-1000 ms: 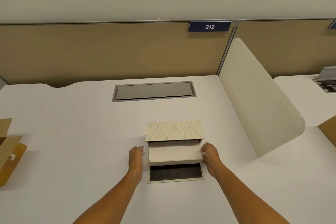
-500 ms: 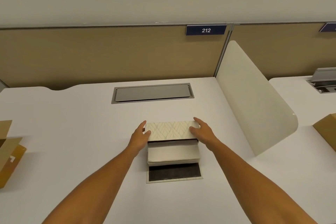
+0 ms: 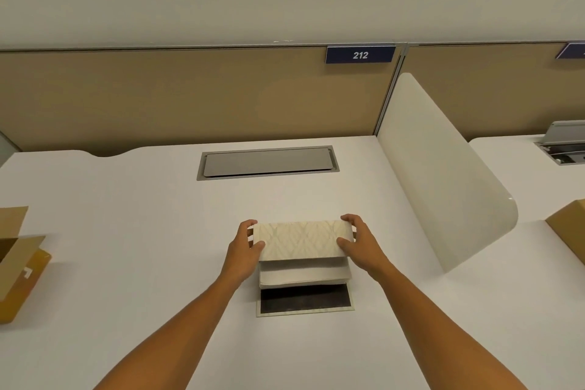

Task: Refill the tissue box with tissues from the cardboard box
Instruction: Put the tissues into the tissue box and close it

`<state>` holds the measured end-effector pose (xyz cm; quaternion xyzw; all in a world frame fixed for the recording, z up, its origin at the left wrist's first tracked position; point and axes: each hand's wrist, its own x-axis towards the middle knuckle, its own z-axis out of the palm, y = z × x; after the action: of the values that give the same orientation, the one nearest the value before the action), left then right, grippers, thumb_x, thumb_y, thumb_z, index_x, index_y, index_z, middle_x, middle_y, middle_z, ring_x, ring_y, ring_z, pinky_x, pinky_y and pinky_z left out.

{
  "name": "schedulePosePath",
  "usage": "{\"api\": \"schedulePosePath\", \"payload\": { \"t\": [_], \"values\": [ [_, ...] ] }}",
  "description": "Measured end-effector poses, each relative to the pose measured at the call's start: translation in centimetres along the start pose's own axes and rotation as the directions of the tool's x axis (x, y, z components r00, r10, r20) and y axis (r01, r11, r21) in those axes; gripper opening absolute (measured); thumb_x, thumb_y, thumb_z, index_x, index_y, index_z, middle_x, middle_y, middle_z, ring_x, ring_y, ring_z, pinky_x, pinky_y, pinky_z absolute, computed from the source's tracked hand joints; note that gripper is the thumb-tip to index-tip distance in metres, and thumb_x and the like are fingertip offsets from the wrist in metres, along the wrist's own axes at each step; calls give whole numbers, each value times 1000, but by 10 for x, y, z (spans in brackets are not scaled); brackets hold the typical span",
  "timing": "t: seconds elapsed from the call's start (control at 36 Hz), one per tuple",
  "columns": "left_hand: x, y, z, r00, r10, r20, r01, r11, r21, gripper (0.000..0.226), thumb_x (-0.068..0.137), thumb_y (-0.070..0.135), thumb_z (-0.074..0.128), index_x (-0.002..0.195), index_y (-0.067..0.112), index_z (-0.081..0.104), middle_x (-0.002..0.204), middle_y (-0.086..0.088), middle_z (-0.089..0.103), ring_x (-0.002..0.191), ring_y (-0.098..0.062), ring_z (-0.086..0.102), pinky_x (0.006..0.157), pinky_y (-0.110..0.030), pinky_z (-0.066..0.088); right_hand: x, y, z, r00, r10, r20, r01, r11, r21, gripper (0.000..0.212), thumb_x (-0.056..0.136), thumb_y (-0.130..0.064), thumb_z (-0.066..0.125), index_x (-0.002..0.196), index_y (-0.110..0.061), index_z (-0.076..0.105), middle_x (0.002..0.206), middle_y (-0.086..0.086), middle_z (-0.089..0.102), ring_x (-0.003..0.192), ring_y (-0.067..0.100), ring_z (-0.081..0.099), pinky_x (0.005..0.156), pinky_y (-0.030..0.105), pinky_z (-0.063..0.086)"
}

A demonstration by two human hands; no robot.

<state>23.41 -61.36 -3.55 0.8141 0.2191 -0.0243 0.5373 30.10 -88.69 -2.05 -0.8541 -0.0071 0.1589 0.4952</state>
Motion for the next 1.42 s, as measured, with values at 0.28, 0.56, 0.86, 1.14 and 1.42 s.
{"api": "schedulePosePath", "payload": {
  "t": [0.28, 0.56, 0.86, 1.14, 1.42],
  "values": [
    [-30, -20, -5, 997, -6, 74, 16, 991, -135, 30, 94, 20, 65, 108, 37, 45, 122, 10, 54, 110, -14, 59, 70, -19, 57, -23, 16, -6, 984, 103, 148, -130, 974, 186, 40, 87, 7, 65, 110, -20, 49, 123, 2, 55, 107, 16, 60, 61, 22, 59],
    [-57, -31, 7, 999, -40, 18, 42, 987, -154, 9, 97, 32, 60, 101, 27, 54, 121, 8, 61, 120, -19, 55, 98, -38, 49, -38, 33, -2, 951, 190, 243, -255, 927, 274, 30, 90, -3, 61, 114, -20, 53, 131, 6, 62, 115, 30, 63, 83, 34, 58],
    [-80, -32, 11, 993, -89, 82, 99, 986, -134, 45, 97, 10, 57, 137, 26, 45, 145, 7, 45, 139, -20, 38, 115, -40, 35, -54, 37, 2, 941, 216, 260, -270, 943, 194, 81, 87, 0, 68, 153, -29, 31, 127, -13, 58, 110, 3, 61, 74, 19, 55],
    [-90, -39, 16, 992, -90, 90, 96, 993, -66, 55, 94, -1, 55, 140, 25, 42, 148, 4, 43, 140, -17, 39, 116, -35, 34, -67, 47, 5, 951, 183, 249, -223, 964, 144, 93, 80, 3, 68, 155, -33, 28, 150, -5, 45, 124, 14, 56, 97, 33, 53],
    [-94, -40, 20, 993, -60, 101, 63, 998, -23, 55, 96, -1, 52, 145, 21, 37, 154, 0, 34, 145, -20, 30, 116, -33, 29, -69, 44, 13, 961, 174, 215, -185, 982, 35, 93, 81, 0, 60, 159, -31, 21, 158, -6, 33, 137, 18, 41, 105, 33, 44]
  ]
}}
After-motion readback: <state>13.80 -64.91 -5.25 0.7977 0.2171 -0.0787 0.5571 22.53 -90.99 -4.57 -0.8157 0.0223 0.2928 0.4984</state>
